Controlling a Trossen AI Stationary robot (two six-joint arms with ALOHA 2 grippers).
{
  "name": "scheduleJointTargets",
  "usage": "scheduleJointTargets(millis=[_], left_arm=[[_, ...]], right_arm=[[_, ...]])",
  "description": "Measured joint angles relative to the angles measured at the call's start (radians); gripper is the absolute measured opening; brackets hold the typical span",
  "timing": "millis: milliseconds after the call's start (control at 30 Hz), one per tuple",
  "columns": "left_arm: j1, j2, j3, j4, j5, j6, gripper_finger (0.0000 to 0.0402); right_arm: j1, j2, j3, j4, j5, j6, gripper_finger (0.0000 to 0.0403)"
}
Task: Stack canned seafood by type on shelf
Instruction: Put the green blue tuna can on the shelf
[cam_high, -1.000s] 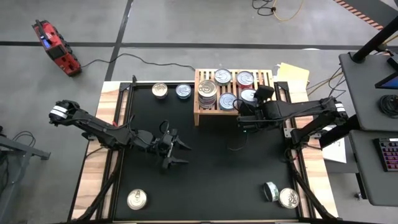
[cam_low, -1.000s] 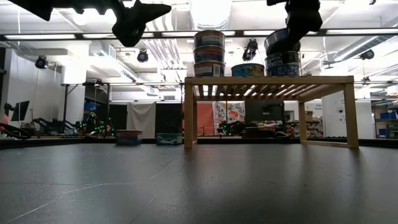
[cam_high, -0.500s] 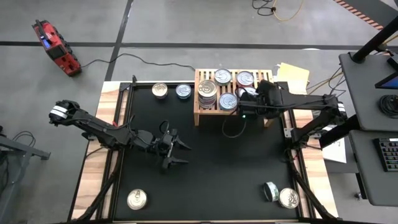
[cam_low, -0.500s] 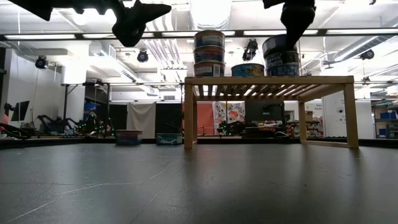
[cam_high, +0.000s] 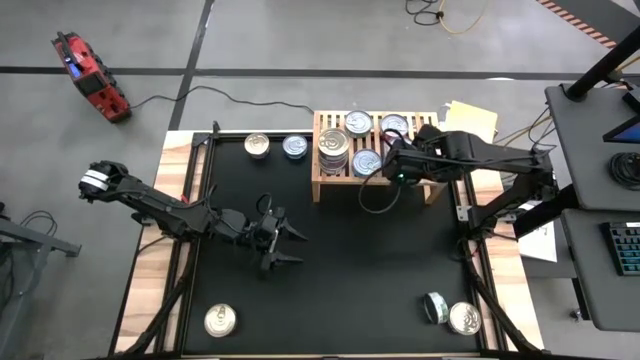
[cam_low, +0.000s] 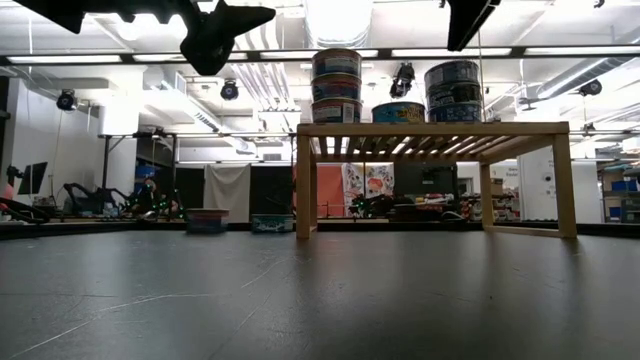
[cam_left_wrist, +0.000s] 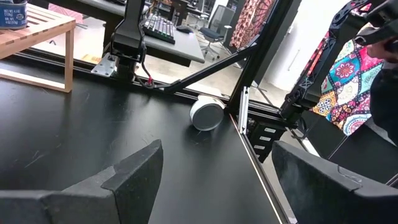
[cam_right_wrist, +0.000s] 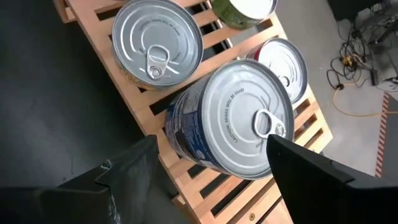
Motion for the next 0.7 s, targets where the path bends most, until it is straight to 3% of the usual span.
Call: scheduleJointTargets(millis=[233, 333, 500, 700], left_arm=[[0.000, 0.000, 0.000, 0.000, 0.000, 0.000, 0.0283], [-0.003, 0.000, 0.000, 0.000, 0.000, -0.008, 0.0283], [-0.033, 0.000, 0.000, 0.000, 0.000, 0.007, 0.0283], [-0.091, 0.015, 0.000, -0.003, -0.076, 0.027, 0.0283]], right_arm=[[0.000, 0.000, -0.013, 0.020, 0.056, -0.014, 0.0281], [0.034, -0.009, -0.014, 0.074, 0.012, 0.022, 0.0279], [0.229, -0.041, -0.054, 0.288, -0.077, 0.002, 0.0262], [0.479, -0.041, -0.219, 0.700, -0.304, -0.024, 0.0237]])
